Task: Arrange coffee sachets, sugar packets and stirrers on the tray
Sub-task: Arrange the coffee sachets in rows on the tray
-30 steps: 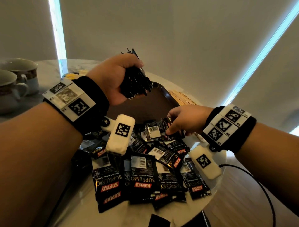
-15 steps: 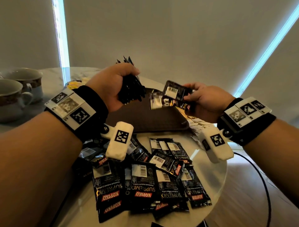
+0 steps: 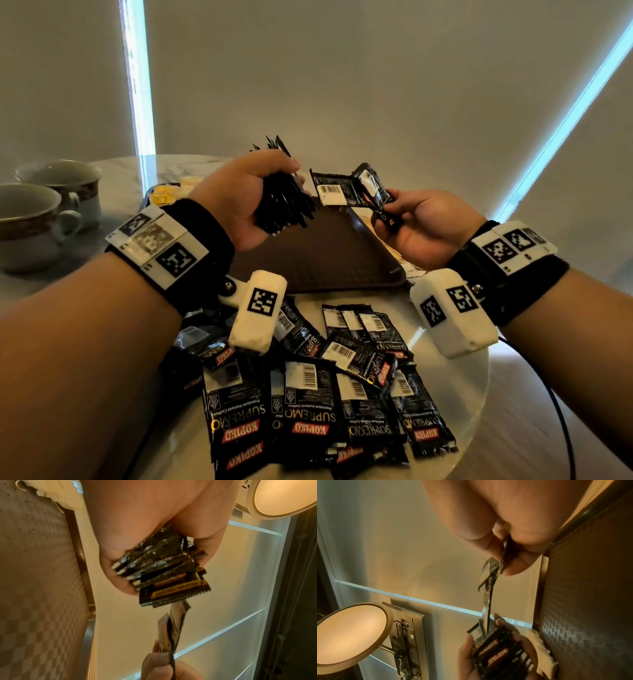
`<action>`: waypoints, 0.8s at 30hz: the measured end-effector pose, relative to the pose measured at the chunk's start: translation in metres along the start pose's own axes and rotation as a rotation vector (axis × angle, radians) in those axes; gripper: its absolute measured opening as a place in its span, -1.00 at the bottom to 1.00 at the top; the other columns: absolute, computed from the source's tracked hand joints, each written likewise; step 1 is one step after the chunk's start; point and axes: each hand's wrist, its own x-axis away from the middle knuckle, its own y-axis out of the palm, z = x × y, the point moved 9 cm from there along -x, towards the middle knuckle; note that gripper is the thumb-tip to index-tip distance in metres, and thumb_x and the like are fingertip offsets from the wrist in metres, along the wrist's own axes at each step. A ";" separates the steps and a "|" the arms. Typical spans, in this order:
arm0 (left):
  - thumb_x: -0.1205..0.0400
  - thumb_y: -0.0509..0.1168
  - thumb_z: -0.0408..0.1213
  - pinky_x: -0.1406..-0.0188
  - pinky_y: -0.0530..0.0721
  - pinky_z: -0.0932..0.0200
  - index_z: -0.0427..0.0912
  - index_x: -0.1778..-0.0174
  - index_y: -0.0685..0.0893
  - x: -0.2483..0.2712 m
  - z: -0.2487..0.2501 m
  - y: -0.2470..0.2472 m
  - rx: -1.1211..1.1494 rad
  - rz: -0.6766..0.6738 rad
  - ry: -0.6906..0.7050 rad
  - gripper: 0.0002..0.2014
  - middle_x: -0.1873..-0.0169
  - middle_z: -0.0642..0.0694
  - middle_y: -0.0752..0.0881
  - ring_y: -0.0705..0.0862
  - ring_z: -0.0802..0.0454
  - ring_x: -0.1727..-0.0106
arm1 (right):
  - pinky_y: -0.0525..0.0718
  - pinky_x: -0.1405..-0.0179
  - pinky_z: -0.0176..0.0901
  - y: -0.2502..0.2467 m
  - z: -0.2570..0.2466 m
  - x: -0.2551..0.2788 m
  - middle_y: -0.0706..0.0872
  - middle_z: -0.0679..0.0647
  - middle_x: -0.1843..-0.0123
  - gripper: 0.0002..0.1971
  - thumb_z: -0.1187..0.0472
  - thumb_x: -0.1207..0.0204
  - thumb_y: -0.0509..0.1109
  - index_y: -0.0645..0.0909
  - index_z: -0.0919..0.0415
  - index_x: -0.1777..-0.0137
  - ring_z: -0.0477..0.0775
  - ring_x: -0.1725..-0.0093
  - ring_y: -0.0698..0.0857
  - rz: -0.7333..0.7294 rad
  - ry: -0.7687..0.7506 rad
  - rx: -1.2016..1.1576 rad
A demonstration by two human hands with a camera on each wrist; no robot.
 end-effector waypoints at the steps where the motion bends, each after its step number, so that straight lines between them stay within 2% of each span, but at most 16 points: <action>1: -0.65 0.34 -0.29 0.00 0.79 -0.03 -0.23 -0.20 0.55 0.001 0.000 0.000 0.013 -0.006 0.005 -0.77 -0.16 -0.26 0.63 0.69 -0.17 -0.14 | 0.74 0.46 -0.26 0.002 -0.002 0.002 0.61 0.30 -0.09 -0.53 0.54 -0.68 0.04 0.46 0.34 -0.54 0.09 0.14 0.59 0.002 -0.015 -0.040; 3: -0.62 0.34 -0.31 0.04 0.78 0.01 -0.25 -0.19 0.56 0.002 0.000 -0.001 0.005 -0.007 0.008 -0.75 -0.18 -0.27 0.63 0.68 -0.16 -0.14 | 0.75 0.41 -0.26 0.005 -0.007 0.005 0.58 0.30 -0.06 -0.63 0.54 -0.68 0.05 0.50 0.36 -0.40 0.10 0.15 0.58 0.009 -0.046 -0.128; 5: -0.49 0.39 -0.29 0.13 0.73 0.04 -0.35 -0.23 0.58 0.003 0.000 0.002 -0.045 -0.025 0.008 -0.60 -0.16 -0.30 0.62 0.68 -0.17 -0.07 | 0.76 0.39 -0.24 0.009 -0.010 0.008 0.58 0.32 -0.04 -0.74 0.53 -0.69 0.06 0.50 0.37 -0.25 0.12 0.15 0.60 0.021 -0.057 -0.191; 8: -0.39 0.40 -0.35 0.22 0.75 0.08 -0.42 -0.42 0.54 0.004 0.001 0.010 -0.063 -0.086 0.024 -0.37 -0.07 -0.32 0.62 0.68 -0.16 0.07 | 0.78 0.24 -0.16 0.019 -0.009 0.012 0.61 0.34 0.01 -0.81 0.51 -0.70 0.06 0.51 0.43 -0.04 0.17 0.14 0.66 0.013 -0.045 -0.213; 10: -0.38 0.42 -0.38 0.18 0.79 0.04 -0.39 -0.39 0.57 0.005 -0.003 0.018 -0.084 -0.127 0.015 -0.40 -0.05 -0.32 0.63 0.70 -0.18 0.04 | 0.73 0.21 -0.20 0.028 -0.003 0.013 0.61 0.32 0.07 -0.78 0.53 -0.70 0.05 0.52 0.42 0.05 0.14 0.18 0.64 0.012 -0.043 -0.154; 11: -0.39 0.43 -0.39 0.18 0.80 0.04 -0.37 -0.33 0.60 0.005 -0.007 0.022 -0.106 -0.138 0.000 -0.46 -0.04 -0.33 0.64 0.70 -0.19 0.03 | 0.73 0.25 -0.23 0.035 0.002 0.013 0.63 0.32 0.07 -0.77 0.55 -0.69 0.04 0.53 0.43 0.04 0.13 0.20 0.68 -0.011 -0.037 -0.127; 13: -0.42 0.43 -0.43 0.14 0.79 0.00 -0.32 -0.15 0.67 0.006 -0.013 0.026 -0.145 -0.130 -0.006 -0.64 -0.02 -0.33 0.70 0.72 -0.21 0.02 | 0.74 0.32 -0.23 0.046 0.014 0.011 0.70 0.30 0.06 -0.72 0.57 -0.68 0.02 0.58 0.43 -0.10 0.09 0.31 0.78 -0.076 -0.021 -0.045; 15: -0.38 0.44 -0.42 0.07 0.76 -0.09 -0.24 -0.06 0.70 0.005 -0.017 0.026 -0.165 -0.118 -0.008 -0.69 -0.03 -0.35 0.71 0.73 -0.25 0.00 | 0.72 0.31 -0.21 0.047 0.021 0.008 0.73 0.24 0.02 -0.67 0.55 -0.68 0.05 0.58 0.38 -0.27 0.02 0.27 0.76 -0.084 -0.012 0.065; 18: -0.55 0.41 -0.47 0.17 0.78 -0.04 -0.19 -0.11 0.69 0.004 -0.013 0.023 -0.165 -0.110 0.015 -0.76 -0.02 -0.31 0.75 0.77 -0.21 0.01 | 0.68 0.40 -0.27 0.045 0.023 0.004 0.72 0.19 0.05 -0.69 0.49 -0.68 0.10 0.60 0.31 -0.27 -0.01 0.23 0.67 -0.111 0.029 0.127; 21: -0.63 0.36 -0.43 0.30 0.79 0.08 -0.34 -0.25 0.66 0.007 -0.013 0.032 -0.150 -0.180 0.012 -0.74 0.07 -0.30 0.76 0.82 -0.14 0.18 | 0.62 0.42 -0.28 0.046 0.023 0.007 0.72 0.12 0.15 -0.76 0.40 -0.67 0.22 0.65 0.24 -0.20 -0.05 0.30 0.69 -0.139 0.056 0.273; 24: -0.50 0.40 -0.34 0.08 0.83 -0.04 -0.42 -0.35 0.60 0.010 -0.013 0.037 -0.113 -0.187 0.017 -0.52 -0.03 -0.40 0.69 0.79 -0.27 0.05 | 0.57 0.39 -0.28 0.053 0.020 0.011 0.73 0.10 0.15 -0.81 0.34 -0.63 0.33 0.67 0.27 -0.19 -0.07 0.31 0.67 -0.157 0.003 0.393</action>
